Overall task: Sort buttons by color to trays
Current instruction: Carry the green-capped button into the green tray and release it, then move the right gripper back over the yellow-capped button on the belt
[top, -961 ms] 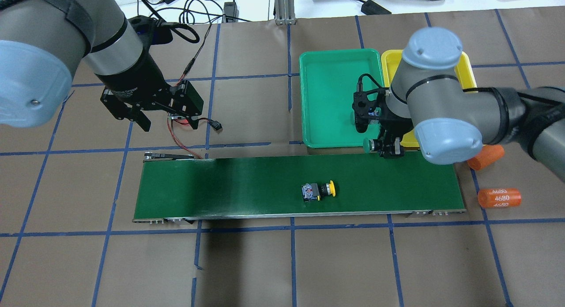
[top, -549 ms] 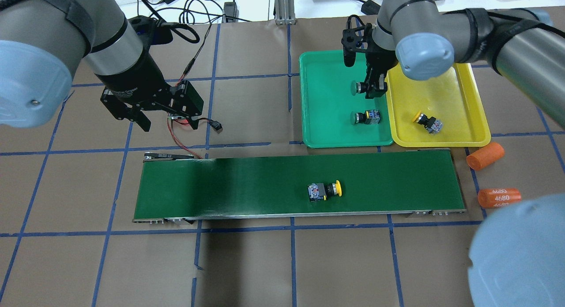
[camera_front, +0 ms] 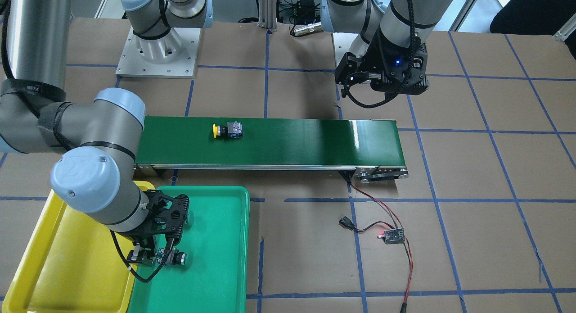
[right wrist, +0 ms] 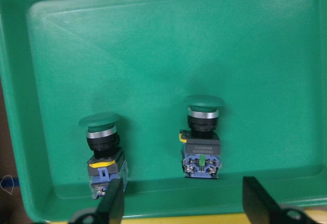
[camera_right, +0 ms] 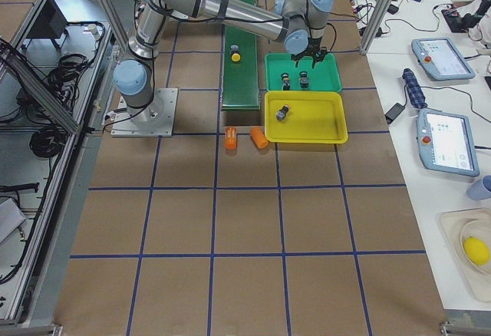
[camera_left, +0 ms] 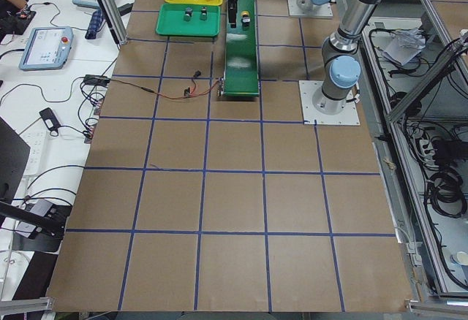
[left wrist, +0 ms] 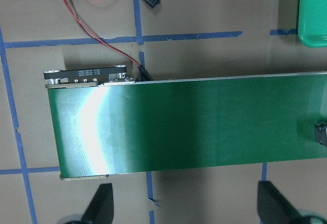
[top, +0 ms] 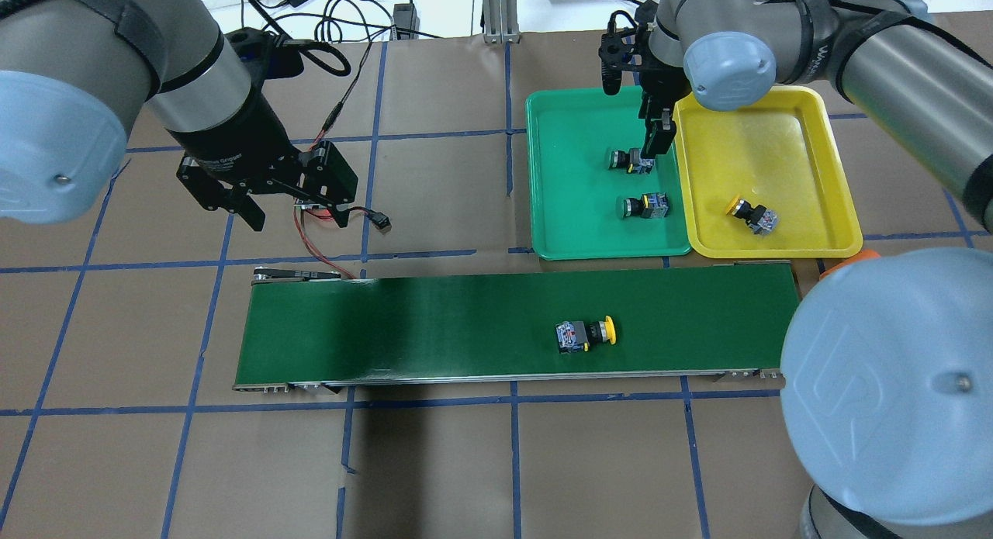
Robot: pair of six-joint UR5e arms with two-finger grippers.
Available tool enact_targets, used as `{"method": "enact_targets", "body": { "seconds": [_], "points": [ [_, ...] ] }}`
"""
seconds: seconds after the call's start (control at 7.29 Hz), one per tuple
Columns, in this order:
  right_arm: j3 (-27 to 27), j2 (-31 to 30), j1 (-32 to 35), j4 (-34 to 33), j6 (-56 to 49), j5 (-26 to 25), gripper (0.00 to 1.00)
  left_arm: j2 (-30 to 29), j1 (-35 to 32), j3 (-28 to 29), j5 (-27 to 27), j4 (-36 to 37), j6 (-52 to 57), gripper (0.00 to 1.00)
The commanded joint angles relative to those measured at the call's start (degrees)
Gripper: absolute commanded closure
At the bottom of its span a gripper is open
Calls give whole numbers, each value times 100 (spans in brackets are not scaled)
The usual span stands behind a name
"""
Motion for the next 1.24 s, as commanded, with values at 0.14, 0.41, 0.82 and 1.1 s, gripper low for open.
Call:
{"method": "enact_targets", "body": {
  "seconds": [0.14, 0.41, 0.82, 1.1],
  "points": [
    [1119, -877, -53, 324, -36, -45, 0, -1, -4, 0, 0, 4, 0, 0],
    [2612, -1836, -334, 193, -578, -45, 0, -1, -4, 0, 0, -5, 0, 0],
    [3866, -2735, -309, -282, -503, -27, 0, -1, -4, -9, 0, -5, 0, 0],
    [3894, -2789, -273, -273, -459, 16, 0, -1, -4, -9, 0, -14, 0, 0]
  ]
}}
